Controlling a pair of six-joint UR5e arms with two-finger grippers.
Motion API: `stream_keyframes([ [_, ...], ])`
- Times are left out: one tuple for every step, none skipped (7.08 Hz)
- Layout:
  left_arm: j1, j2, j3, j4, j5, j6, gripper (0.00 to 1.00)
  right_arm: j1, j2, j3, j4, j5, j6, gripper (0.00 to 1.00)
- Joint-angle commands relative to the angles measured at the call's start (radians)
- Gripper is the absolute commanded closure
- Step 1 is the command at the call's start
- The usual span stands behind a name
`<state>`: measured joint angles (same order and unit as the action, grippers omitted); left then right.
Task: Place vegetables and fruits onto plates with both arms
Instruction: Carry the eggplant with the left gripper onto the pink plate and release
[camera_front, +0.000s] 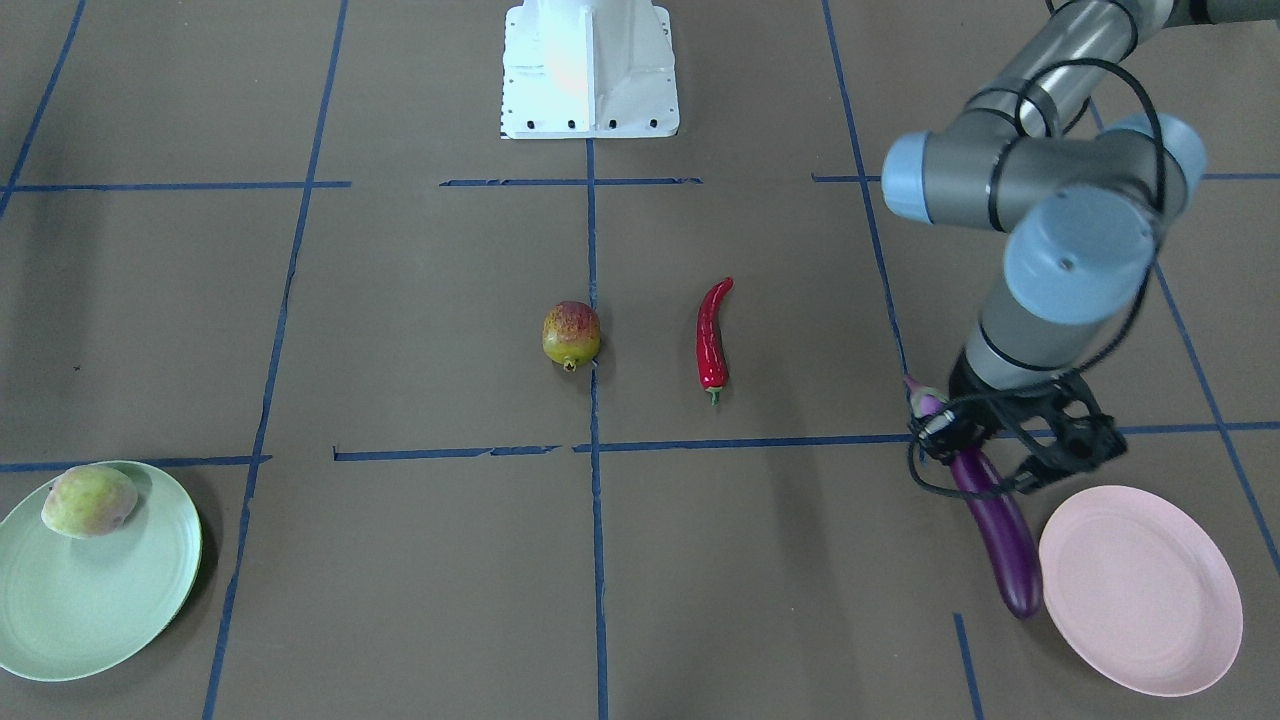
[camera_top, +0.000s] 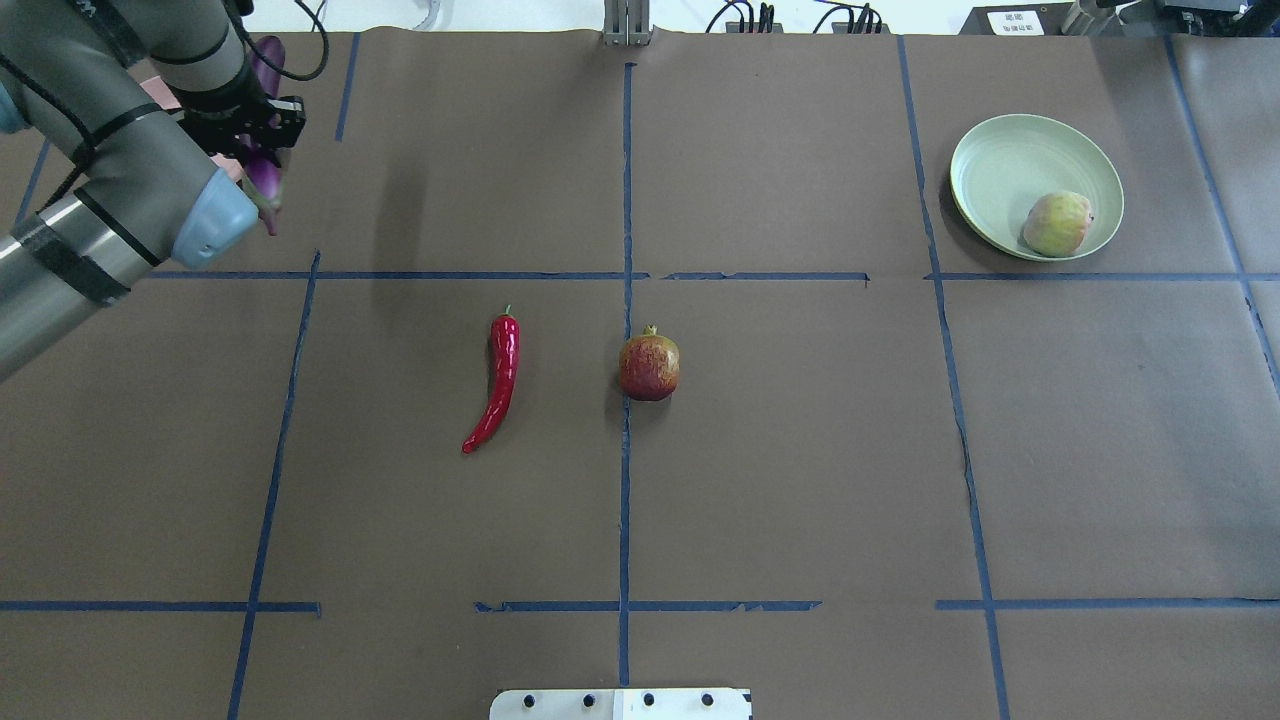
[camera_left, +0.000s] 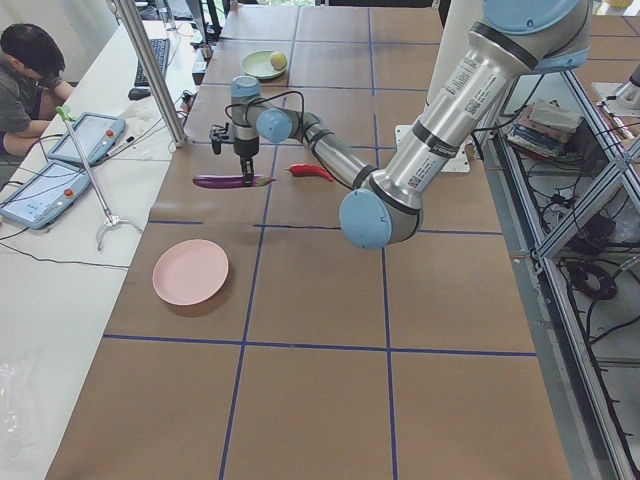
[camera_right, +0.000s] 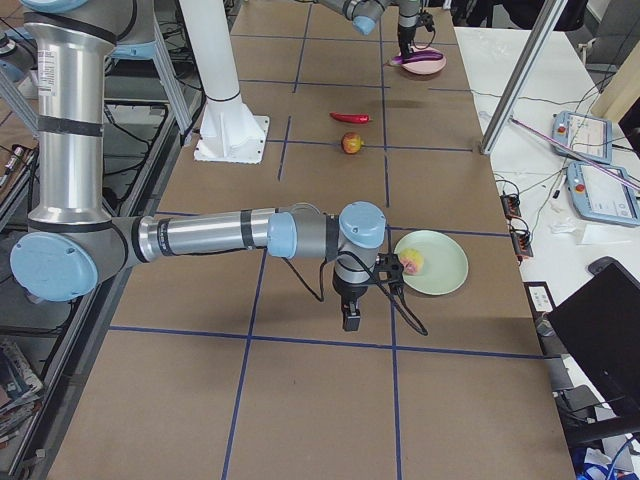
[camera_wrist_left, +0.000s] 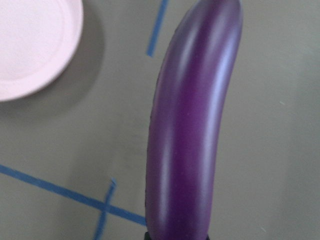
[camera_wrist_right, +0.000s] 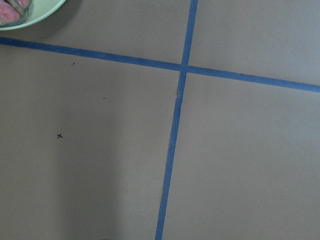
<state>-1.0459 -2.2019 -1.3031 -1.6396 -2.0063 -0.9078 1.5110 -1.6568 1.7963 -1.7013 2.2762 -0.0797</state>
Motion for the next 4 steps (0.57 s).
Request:
stream_keyframes([
  [-0.091,-0.01,0.375,-0.307,-0.003,0.197,0.97,0.0,0.002,0.003,0.002,-0.001,-0.002,0.0],
  [-0.106,-0.031,0.439,-0.321,-0.002,0.249,0.96,0.0,0.003,0.003,0.002,-0.001,-0.002,0.0],
  [-0.106,-0.032,0.444,-0.324,-0.003,0.254,0.65,0.0,0.003,0.003,0.002,-0.001,-0.002,0.0],
  [-0.106,-0.032,0.44,-0.327,-0.005,0.291,0.01,-0.003,0.006,0.006,0.002,0.0,0.0,0.0],
])
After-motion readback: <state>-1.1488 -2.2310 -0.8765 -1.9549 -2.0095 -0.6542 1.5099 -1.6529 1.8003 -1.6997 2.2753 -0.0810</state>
